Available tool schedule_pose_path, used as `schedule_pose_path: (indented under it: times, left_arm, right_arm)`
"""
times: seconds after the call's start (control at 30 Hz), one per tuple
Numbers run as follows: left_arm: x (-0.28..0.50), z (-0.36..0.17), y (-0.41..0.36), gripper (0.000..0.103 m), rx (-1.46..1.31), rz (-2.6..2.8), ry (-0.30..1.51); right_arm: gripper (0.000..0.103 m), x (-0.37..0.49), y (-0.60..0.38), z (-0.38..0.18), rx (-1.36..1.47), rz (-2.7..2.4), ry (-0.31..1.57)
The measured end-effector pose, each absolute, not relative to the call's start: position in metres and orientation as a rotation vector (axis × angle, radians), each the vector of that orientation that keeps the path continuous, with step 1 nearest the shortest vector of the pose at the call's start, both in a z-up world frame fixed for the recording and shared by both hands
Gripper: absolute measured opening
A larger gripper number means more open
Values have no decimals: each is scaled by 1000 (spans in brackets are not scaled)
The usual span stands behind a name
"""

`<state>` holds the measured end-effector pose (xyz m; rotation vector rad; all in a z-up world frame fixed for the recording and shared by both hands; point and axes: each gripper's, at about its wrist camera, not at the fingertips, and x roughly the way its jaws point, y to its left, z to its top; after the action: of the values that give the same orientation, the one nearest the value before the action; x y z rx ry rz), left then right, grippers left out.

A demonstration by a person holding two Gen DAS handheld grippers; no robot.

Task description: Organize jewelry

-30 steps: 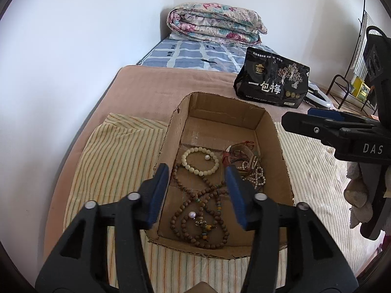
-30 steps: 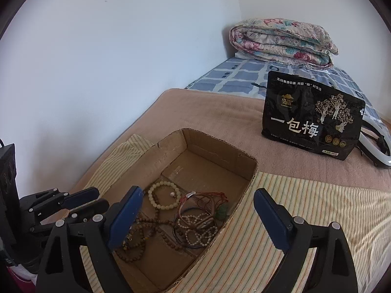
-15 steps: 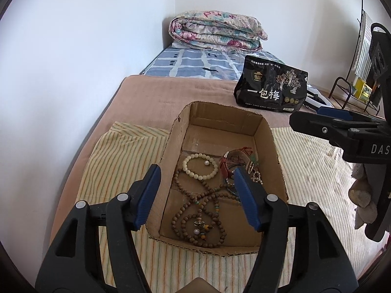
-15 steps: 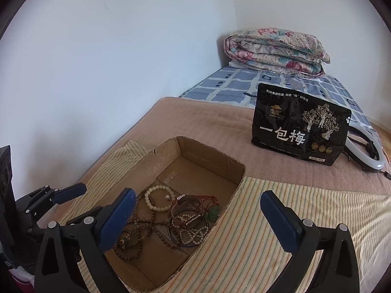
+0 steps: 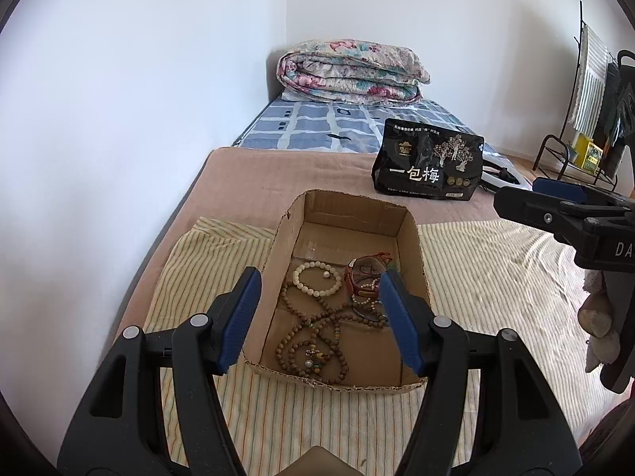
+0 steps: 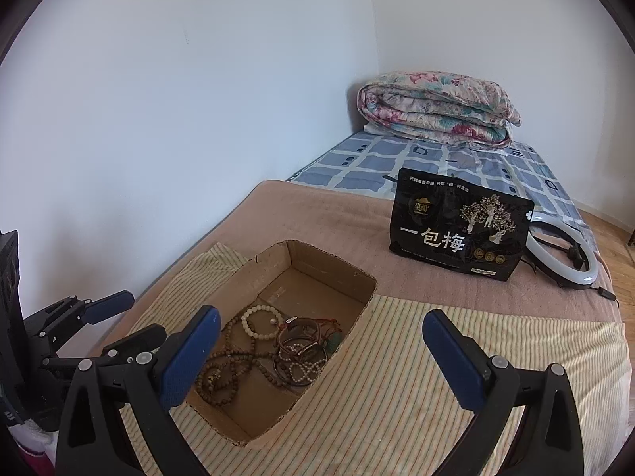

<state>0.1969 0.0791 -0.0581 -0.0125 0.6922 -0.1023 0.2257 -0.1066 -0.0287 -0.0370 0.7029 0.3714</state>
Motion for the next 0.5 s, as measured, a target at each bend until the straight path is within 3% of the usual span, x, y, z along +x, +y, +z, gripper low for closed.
schedule_pose_path:
  times: [0.2,0.33,0.5]
  left_arm:
    - [173,-43,74,65,-16,-84,685]
    - [157,-33,70,80,-6,-65,654]
    - [141,-23,62,82,9,-41,633]
  right_arm:
    - [103,204,-119,-16,-61,344,682]
    - [103,189,-128,-12,-68,324,659]
    - [103,178,-141,-13,-49,310,655]
